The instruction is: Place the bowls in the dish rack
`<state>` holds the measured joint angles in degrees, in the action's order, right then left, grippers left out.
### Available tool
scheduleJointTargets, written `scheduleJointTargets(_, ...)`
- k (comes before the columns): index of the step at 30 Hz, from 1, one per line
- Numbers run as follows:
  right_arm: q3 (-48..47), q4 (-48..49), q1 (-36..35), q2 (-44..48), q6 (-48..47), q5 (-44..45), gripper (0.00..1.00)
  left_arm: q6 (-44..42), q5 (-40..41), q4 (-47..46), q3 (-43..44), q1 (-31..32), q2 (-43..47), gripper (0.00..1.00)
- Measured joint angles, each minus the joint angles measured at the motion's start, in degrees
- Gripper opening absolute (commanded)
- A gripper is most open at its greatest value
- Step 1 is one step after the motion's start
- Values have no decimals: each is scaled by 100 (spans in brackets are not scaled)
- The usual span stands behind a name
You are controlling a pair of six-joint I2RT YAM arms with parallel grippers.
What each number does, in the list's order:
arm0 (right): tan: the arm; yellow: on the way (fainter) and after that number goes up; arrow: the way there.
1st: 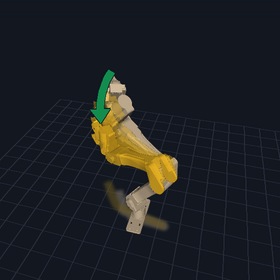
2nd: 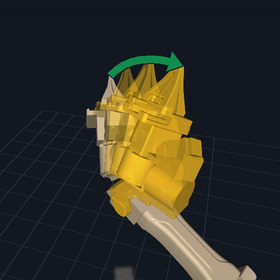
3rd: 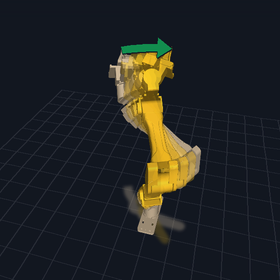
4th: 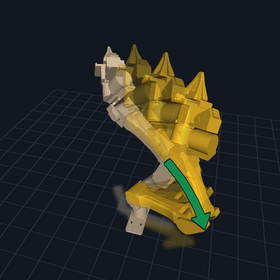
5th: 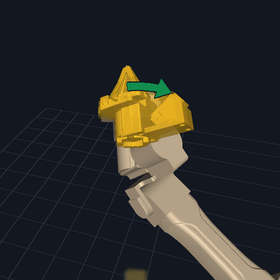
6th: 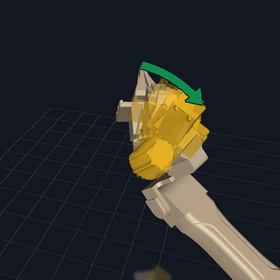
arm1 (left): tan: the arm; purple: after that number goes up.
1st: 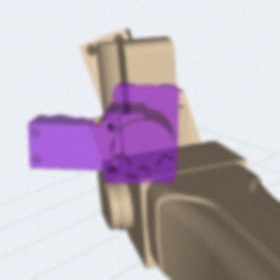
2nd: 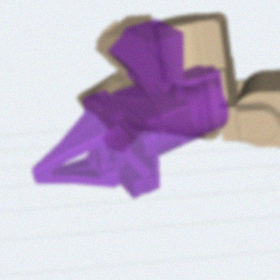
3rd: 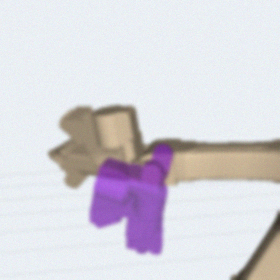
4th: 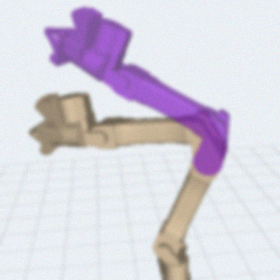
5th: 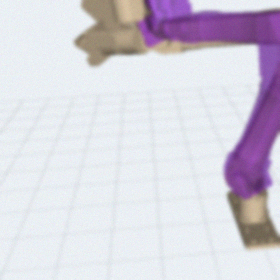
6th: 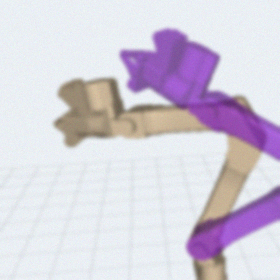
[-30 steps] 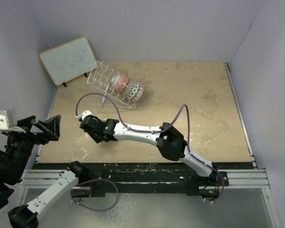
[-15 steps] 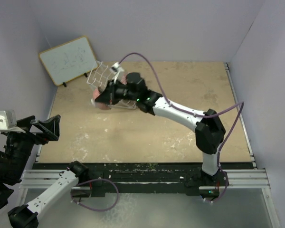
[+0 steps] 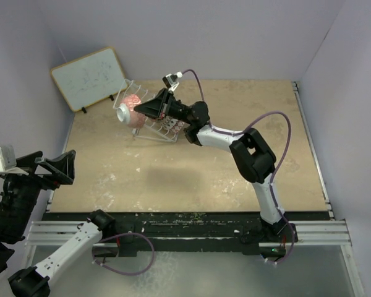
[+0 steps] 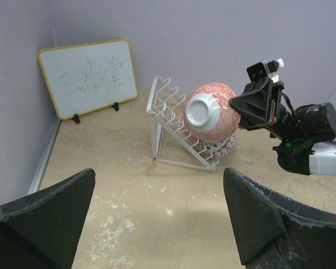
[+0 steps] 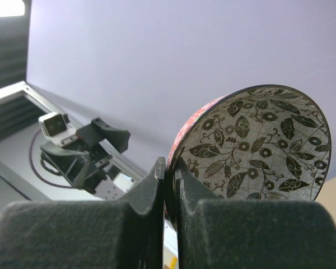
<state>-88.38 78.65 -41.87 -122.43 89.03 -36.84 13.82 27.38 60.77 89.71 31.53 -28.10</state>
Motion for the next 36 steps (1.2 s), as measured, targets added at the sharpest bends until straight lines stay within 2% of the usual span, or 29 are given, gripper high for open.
scheduleJointTargets(9,284,734,551,-407,1215,688,8,-15,39,24,72,0,0,99)
scheduleJointTargets(15,356,944,745,-527,1475,1244,8,-17,39,26,72,0,0,99)
scheduleJointTargets(21,247,1036,741,-1069,1797,1679,8,-68,39,52,116,0,0,99)
scheduleJointTargets(26,160,975,743,-1414,1961,1858,8,-111,46,66,160,0,0,99)
scheduleJointTargets(36,20,1001,743,-1475,2218,2138,9,-125,63,109,170,0,0,99)
